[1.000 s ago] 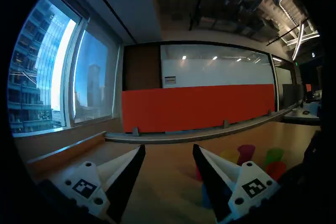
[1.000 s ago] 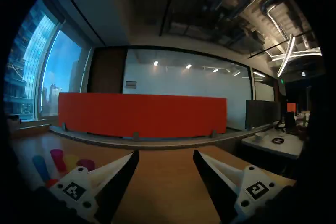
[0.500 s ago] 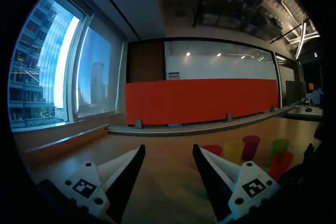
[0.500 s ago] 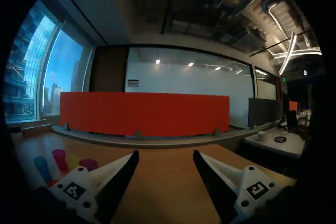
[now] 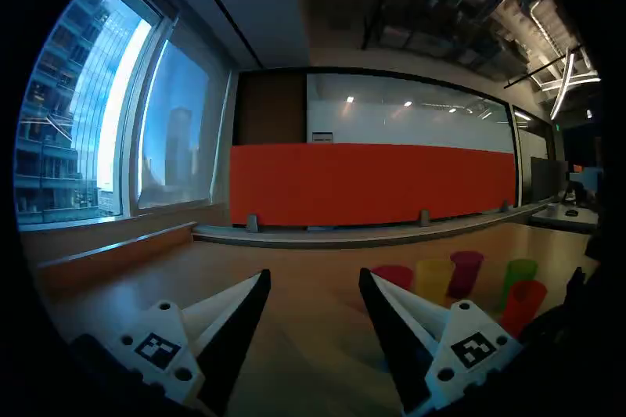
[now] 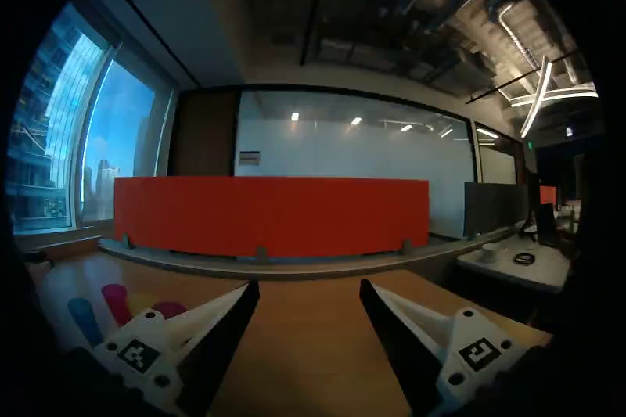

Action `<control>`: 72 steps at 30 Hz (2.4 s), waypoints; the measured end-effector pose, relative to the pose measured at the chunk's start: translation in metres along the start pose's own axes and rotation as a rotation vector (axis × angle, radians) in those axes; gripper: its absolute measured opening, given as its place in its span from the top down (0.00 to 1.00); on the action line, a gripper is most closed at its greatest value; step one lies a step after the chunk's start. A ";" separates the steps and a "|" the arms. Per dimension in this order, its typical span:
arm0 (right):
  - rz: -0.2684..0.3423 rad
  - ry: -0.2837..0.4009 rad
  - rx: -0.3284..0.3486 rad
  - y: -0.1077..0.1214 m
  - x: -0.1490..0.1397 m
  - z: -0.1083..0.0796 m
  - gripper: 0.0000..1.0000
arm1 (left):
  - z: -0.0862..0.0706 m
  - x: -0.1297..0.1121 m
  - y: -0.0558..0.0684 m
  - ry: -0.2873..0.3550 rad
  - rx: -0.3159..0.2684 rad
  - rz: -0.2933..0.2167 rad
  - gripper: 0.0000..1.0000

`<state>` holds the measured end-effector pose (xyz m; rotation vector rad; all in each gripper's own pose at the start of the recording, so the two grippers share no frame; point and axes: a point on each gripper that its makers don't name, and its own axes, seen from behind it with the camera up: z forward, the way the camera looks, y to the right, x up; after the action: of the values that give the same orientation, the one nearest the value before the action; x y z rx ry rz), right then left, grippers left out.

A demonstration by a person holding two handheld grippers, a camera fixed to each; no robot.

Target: Pour water

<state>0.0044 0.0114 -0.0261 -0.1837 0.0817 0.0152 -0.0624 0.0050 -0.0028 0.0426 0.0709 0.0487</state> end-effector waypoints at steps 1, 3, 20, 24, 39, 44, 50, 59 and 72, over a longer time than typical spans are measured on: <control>-0.002 -0.001 -0.002 0.001 0.000 0.000 0.01 | 0.000 0.000 0.000 0.001 0.001 -0.001 0.17; -0.005 -0.004 -0.004 0.002 0.000 0.000 0.01 | 0.000 0.000 -0.001 0.002 0.002 -0.002 0.17; -0.007 -0.004 -0.003 0.005 -0.001 -0.003 0.01 | 0.004 -0.013 0.003 -0.016 -0.012 0.001 0.17; -0.004 0.000 -0.005 0.006 0.000 -0.002 0.00 | 0.004 -0.015 0.003 -0.023 -0.014 0.002 0.17; -0.004 0.002 -0.004 0.005 0.002 -0.003 0.00 | 0.004 -0.020 0.003 -0.045 -0.015 0.005 0.17; -0.007 0.005 0.001 0.004 0.004 -0.005 0.00 | 0.005 -0.021 0.003 -0.046 -0.016 0.007 0.17; -0.012 0.014 0.008 0.004 0.005 -0.007 0.01 | 0.005 -0.021 0.003 -0.046 -0.016 0.008 0.17; 0.000 0.032 0.040 0.001 -0.004 -0.009 0.01 | 0.004 -0.020 0.002 -0.047 -0.015 0.009 0.17; 0.045 0.060 0.074 -0.003 -0.024 -0.003 0.00 | 0.003 -0.020 0.001 -0.047 -0.015 0.009 0.17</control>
<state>-0.0196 0.0082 -0.0262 -0.1088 0.1463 0.0513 -0.0822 0.0050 0.0018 0.0290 0.0237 0.0569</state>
